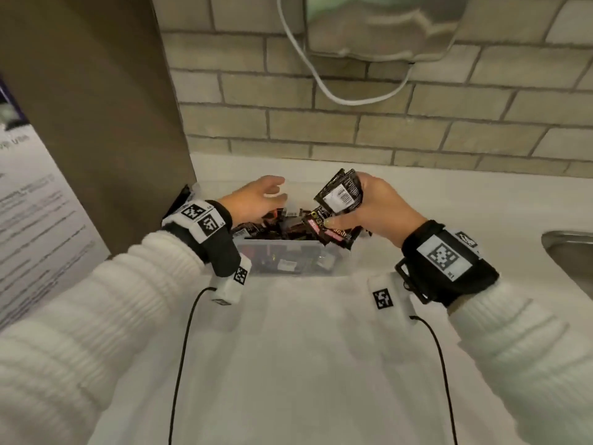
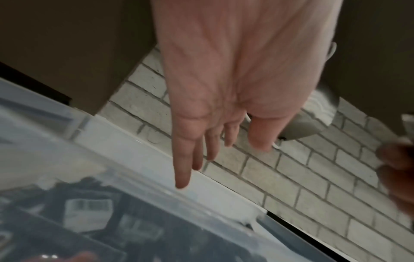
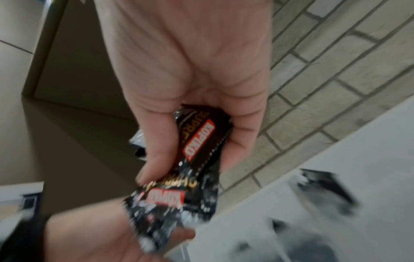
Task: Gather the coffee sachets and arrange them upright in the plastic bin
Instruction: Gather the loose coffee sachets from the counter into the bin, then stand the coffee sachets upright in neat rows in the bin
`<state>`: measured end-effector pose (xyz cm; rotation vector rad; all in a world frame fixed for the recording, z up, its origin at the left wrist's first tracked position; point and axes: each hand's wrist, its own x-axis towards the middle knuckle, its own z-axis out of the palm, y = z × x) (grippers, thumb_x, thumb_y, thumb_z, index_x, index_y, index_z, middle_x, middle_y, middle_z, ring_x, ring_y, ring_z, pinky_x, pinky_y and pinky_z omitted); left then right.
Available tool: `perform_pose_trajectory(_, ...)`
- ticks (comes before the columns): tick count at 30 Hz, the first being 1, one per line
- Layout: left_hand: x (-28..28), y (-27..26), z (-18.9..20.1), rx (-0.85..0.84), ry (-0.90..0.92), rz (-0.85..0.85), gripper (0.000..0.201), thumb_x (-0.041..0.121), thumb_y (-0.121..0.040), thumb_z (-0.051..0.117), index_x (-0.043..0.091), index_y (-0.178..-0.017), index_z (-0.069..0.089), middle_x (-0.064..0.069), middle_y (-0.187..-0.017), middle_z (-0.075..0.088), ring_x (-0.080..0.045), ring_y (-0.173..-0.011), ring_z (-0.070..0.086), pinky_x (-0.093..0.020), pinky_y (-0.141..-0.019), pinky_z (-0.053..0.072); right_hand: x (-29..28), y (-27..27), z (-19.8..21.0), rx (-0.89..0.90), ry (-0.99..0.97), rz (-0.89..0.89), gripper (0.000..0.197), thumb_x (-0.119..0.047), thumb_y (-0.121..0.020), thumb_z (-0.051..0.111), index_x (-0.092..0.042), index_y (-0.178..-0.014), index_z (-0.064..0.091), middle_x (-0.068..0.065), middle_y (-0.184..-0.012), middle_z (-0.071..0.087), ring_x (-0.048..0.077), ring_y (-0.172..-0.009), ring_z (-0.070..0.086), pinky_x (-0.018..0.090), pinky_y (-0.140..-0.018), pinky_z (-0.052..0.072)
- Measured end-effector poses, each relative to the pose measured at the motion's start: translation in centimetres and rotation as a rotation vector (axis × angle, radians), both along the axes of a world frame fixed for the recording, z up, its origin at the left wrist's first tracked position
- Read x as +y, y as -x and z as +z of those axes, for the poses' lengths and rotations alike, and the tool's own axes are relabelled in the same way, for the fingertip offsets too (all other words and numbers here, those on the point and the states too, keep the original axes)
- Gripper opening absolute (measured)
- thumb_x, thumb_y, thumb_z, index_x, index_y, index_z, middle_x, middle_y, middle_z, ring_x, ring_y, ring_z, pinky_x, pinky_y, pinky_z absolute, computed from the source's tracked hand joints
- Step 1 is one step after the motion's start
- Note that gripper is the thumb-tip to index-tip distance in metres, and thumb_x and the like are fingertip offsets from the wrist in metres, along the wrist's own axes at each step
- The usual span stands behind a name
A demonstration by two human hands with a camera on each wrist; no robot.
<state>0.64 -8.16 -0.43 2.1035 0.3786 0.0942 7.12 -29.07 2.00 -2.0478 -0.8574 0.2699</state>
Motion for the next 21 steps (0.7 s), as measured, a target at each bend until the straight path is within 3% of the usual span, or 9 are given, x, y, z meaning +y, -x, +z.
perform_pose_trajectory(2,2.1,0.5,-0.1,-0.124,-0.099,0.128,0.041,0.023,-0.096,0.048,0.018,-0.136,0.043,-0.005,-0.140,0.044,-0.018,-0.117,0.048,-0.023,-0.086,0.040,1.8,-1.3,0.7,-0.020,-0.056,-0.067,0.058,-0.015,-0.064,0.084,-0.014,-0.113,0.053,-0.001,-0.100,0.065,0.013,-0.087,0.062,0.018,-0.072,0.052)
perform_pose_trajectory(4,5.4,1.3,-0.4,-0.146,-0.233,0.237,0.035,0.022,-0.096,0.049,0.017,-0.131,0.049,-0.004,-0.138,0.046,-0.019,-0.126,0.043,-0.023,-0.097,0.035,3.7,-2.4,0.8,-0.021,-0.063,-0.111,0.062,-0.018,-0.063,0.084,-0.012,-0.116,0.051,0.003,-0.107,0.065,0.019,-0.099,0.062,0.033,-0.090,0.051)
perform_pose_trajectory(6,8.2,2.3,-1.3,-0.092,-0.377,0.342,0.031,0.025,-0.093,0.052,0.021,-0.124,0.055,-0.005,-0.138,0.046,-0.025,-0.129,0.040,-0.037,-0.108,0.033,4.7,-3.0,0.2,0.007,-0.025,-0.113,0.067,-0.025,-0.063,0.084,-0.013,-0.118,0.048,0.003,-0.112,0.062,0.022,-0.106,0.060,0.039,-0.095,0.049)
perform_pose_trajectory(9,11.6,3.2,-2.4,0.045,-0.482,0.458,0.036,0.036,-0.086,0.058,0.026,-0.121,0.058,-0.007,-0.132,0.050,-0.031,-0.124,0.043,-0.048,-0.106,0.036,6.6,-3.4,-0.8,-0.067,0.283,-0.061,0.085,-0.045,-0.070,0.075,-0.022,-0.139,0.031,0.006,-0.137,0.040,0.029,-0.130,0.038,0.044,-0.106,0.037)
perform_pose_trajectory(12,12.9,3.6,-3.7,0.120,-0.360,0.436,0.063,0.052,-0.072,0.065,0.027,-0.128,0.051,-0.009,-0.132,0.051,-0.031,-0.120,0.049,-0.046,-0.101,0.043,8.0,-3.1,-1.3,-0.127,0.327,-0.043,0.076,-0.042,-0.083,0.063,-0.025,-0.146,0.023,0.005,-0.147,0.028,0.029,-0.137,0.022,0.041,-0.108,0.028)
perform_pose_trajectory(14,12.7,3.7,-4.0,0.142,-0.324,0.412,0.070,0.040,-0.074,0.071,0.022,-0.136,0.043,-0.011,-0.133,0.049,-0.032,-0.116,0.052,-0.042,-0.097,0.046,8.7,-3.0,-1.6,-0.122,0.290,-0.018,0.066,-0.036,-0.089,0.058,-0.024,-0.145,0.026,0.005,-0.146,0.032,0.027,-0.137,0.023,0.038,-0.108,0.028)
perform_pose_trajectory(17,12.2,3.9,-4.1,0.166,-0.376,0.394,0.068,0.013,-0.079,0.069,0.014,-0.139,0.039,-0.014,-0.137,0.044,-0.030,-0.122,0.046,-0.035,-0.099,0.038,9.2,-3.0,-1.3,-0.152,0.336,0.048,0.055,-0.031,-0.094,0.051,-0.023,-0.144,0.030,0.004,-0.146,0.035,0.028,-0.135,0.032,0.037,-0.108,0.031)
perform_pose_trajectory(21,11.6,4.8,-4.4,0.174,-0.408,0.388,0.065,0.005,-0.080,0.064,0.014,-0.139,0.041,-0.015,-0.139,0.040,-0.032,-0.125,0.043,-0.034,-0.101,0.036,10.7,-2.8,2.3,-0.278,0.457,0.227,0.047,-0.027,-0.097,0.047,-0.021,-0.142,0.035,0.001,-0.147,0.037,0.018,-0.135,0.035,0.027,-0.108,0.029)
